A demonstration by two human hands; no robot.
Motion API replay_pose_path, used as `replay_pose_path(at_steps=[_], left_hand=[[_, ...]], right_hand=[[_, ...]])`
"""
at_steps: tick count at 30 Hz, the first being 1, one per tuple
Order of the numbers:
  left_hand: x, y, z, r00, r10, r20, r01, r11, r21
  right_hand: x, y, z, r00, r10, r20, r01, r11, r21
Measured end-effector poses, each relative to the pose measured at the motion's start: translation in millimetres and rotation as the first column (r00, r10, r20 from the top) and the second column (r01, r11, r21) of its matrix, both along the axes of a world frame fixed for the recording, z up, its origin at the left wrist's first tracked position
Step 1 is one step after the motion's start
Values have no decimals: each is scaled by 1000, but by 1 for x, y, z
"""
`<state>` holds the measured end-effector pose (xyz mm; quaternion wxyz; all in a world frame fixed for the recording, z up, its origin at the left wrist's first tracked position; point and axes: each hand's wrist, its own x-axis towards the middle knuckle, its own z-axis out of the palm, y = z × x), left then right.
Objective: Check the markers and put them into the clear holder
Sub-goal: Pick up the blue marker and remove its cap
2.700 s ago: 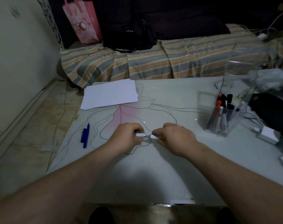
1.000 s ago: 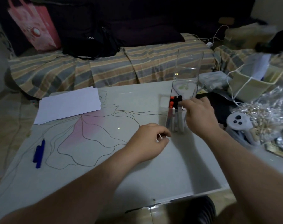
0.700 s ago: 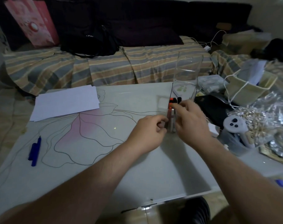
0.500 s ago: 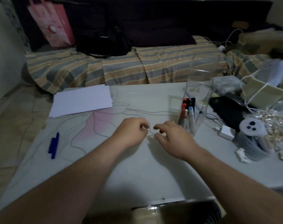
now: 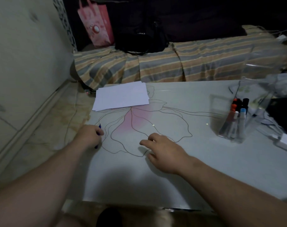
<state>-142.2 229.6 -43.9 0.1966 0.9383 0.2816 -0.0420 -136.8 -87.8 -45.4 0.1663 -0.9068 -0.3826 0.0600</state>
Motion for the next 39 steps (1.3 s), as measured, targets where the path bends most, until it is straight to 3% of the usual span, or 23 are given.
replay_pose_path(at_steps=[4,9,14,18,23,27,31,35,39], left_hand=[[3,-21,-4,997,-48,55,56,989,-138],[5,-110,-5,939,-333,88,344,913,-219],[-1,-170,-21,845,-509,166,532,833,-155],[3,-169,-21,858,-501,111,512,852,-111],[6,-159,-18,848,-526,62,530,840,-115],[4,-149,-10,833,-554,5,543,816,-199],[5,-141,0,793,-604,-77,592,794,-140],[9,-135,-2,826,-563,-15,558,822,-117],[13,-132,0,871,-484,79,491,858,-152]], right_hand=[[3,2,-2,1000,-13,-25,12,1000,-18],[7,-5,-9,996,-46,-78,36,992,-125],[15,-14,-8,977,-175,-120,164,982,-97],[16,-20,-7,957,-214,-198,211,977,-39],[12,-21,-12,963,-120,-239,99,990,-100],[14,-20,-12,968,-119,-220,90,987,-136],[20,-23,-12,972,-173,-160,138,968,-209],[24,-31,-12,957,-268,-107,245,951,-189],[30,-38,3,940,-318,-128,315,948,-41]])
